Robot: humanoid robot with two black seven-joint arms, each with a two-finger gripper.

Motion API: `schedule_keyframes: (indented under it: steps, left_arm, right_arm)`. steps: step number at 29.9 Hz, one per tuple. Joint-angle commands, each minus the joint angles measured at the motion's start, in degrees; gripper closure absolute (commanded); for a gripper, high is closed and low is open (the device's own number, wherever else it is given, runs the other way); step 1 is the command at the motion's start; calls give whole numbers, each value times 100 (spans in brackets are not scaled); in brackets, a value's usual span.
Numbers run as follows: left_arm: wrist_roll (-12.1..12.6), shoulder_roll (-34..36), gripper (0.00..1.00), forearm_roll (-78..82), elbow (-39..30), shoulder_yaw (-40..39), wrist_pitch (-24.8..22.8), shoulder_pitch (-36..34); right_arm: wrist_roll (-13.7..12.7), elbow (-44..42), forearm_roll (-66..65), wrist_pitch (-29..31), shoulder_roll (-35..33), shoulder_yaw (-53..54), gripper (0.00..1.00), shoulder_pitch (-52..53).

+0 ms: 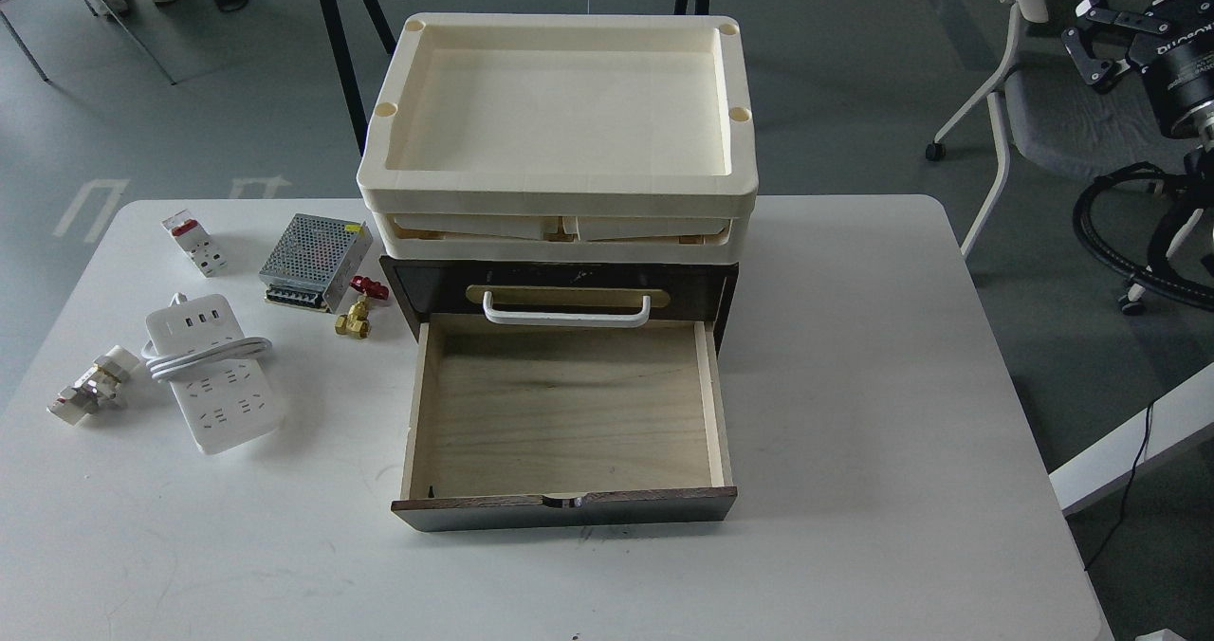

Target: Put charging cable into cabinet

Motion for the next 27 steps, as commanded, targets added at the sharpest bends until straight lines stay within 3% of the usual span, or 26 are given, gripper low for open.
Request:
schedule_keyframes:
  steps: [1,5,9,14,16,19,21,27]
  left_arm:
    - [1,674,0,1465,-481,69,1,25]
    - [1,1333,0,2873,-1051,78,1,209]
    - [1,2106,0,4558,-2052,200,1,341]
    - [1,2732,0,7247,-3012,1262,1,341]
    - [1,2671,0,8756,-2986,1920,1,341]
    - [1,2496,0,10684,-2820,2598,812,341]
    - [1,2311,0,11110,-2566,2775,928,324]
    - [1,600,0,11242,-485,2802,1209,245]
  right_arm:
    - [0,3,8,0,-8,1,0,-52]
    - [0,3,8,0,-8,35,0,-52]
    - [0,-5,-1,0,-17,71,0,-105]
    - [0,-5,-1,0,-17,106,0,-184]
    - [0,-14,-9,0,-26,97,0,-211]
    - [0,-32,-9,0,-17,97,0,-219]
    - [0,-23,-9,0,-9,97,0,-211]
    - [-9,3,-9,-154,79,88,0,-176]
